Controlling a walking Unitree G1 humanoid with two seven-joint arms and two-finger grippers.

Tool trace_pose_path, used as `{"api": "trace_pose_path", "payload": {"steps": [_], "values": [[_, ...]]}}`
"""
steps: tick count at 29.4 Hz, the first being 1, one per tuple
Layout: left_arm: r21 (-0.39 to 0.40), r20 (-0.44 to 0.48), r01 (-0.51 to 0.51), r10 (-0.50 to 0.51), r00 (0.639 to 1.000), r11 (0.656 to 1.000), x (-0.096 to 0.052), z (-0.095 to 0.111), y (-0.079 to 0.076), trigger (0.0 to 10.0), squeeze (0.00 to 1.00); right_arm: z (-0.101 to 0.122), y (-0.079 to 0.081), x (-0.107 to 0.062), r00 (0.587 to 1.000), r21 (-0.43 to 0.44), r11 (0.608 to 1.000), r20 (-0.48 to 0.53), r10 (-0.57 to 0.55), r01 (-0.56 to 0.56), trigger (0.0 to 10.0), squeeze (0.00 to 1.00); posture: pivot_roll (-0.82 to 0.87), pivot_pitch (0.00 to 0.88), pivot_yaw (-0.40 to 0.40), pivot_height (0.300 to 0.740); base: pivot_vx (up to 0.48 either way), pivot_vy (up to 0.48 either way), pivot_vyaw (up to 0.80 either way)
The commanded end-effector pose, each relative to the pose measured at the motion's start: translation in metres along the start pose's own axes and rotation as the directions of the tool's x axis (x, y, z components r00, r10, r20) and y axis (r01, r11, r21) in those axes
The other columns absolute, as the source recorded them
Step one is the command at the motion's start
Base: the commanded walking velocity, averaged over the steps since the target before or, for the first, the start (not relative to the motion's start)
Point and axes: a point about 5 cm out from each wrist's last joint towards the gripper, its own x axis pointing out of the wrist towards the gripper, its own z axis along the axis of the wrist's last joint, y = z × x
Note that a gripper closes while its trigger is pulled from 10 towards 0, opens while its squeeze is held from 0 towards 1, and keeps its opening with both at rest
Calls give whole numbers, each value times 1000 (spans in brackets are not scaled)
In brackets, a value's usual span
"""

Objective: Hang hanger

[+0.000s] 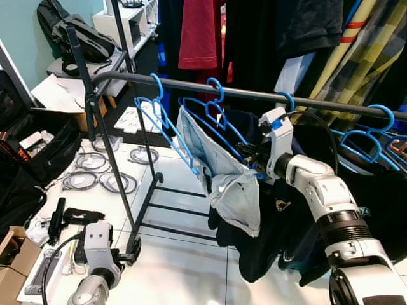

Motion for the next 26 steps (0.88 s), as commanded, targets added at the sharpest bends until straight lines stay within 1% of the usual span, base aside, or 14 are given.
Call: {"api": "trace_pose_path", "payload": {"steps": [1, 3, 4, 6, 7, 8, 10, 13, 17, 20, 21, 25, 26], "values": [[20, -18, 1, 0, 1000, 1000, -2, -4, 4, 10000, 0, 30, 5, -8, 982, -37, 998, 180, 65, -59, 0, 0, -65, 103, 5, 740, 0, 0, 0], [21, -18, 2, -1, 1000, 1000, -2, -4, 4, 10000, 0, 31, 7, -9, 978, -45, 996, 192, 85, -77, 0, 0, -65, 103, 5, 740, 0, 0, 0], [21, -17, 2, -2, 1000, 1000, -2, -4, 4, 10000, 0, 31, 9, -12, 976, -67, 993, 187, 108, -97, 0, 0, -66, 103, 6, 740, 0, 0, 0], [21, -15, 6, -5, 1000, 1000, -1, -3, 3, 10000, 0, 27, 14, -19, 974, -100, 985, 161, 157, -142, 0, 0, -67, 103, 6, 740, 0, 0, 0], [21, -15, 6, -5, 1000, 1000, -1, -3, 3, 10000, 0, 27, 14, -19, 974, -100, 985, 161, 157, -142, 0, 0, -67, 103, 6, 740, 0, 0, 0], [20, -13, 9, -9, 1000, 1000, -1, -3, 3, 10000, 0, 23, 16, -23, 974, -118, 980, 141, 177, -161, 0, 0, -68, 103, 6, 740, 0, 0, 0], [19, -11, 11, -11, 1000, 1000, -1, -3, 3, 10000, 0, 21, 17, -26, 974, -127, 977, 129, 187, -171, 0, 0, -68, 103, 6, 740, 0, 0, 0], [16, -20, 7, -7, 1000, 1000, 0, -4, 4, 10000, 0, 16, 16, -38, 975, -118, 980, 132, 178, -163, 0, 0, -72, 105, 11, 740, 0, 0, 0], [15, -26, 2, -2, 1000, 1000, 0, -4, 5, 10000, 0, 16, 17, -43, 975, -113, 981, 139, 175, -160, 0, 0, -72, 105, 11, 740, 0, 0, 0], [21, -41, -3, 4, 999, 1000, 0, -5, 8, 10000, 0, 17, 19, -51, 970, -82, 985, 175, 167, -154, 0, 0, -80, 105, 19, 740, 0, 0, 0], [27, -46, -1, 2, 999, 1000, 1, -5, 8, 10000, 0, 14, 22, -54, 971, -79, 984, 166, 174, -162, 0, 0, -81, 104, 20, 740, 0, 0, 0], [31, -49, 0, 1, 999, 1000, 1, -5, 8, 10000, 0, 11, 23, -56, 971, -79, 982, 157, 180, -169, 0, 0, -81, 104, 20, 740, 0, 0, 0], [39, -60, 6, -4, 998, 999, 2, -5, 8, 10000, 0, 7, 23, -60, 974, -75, 983, 139, 178, -169, 0, 0, -78, 105, 20, 740, -259, 0, 0]]}}
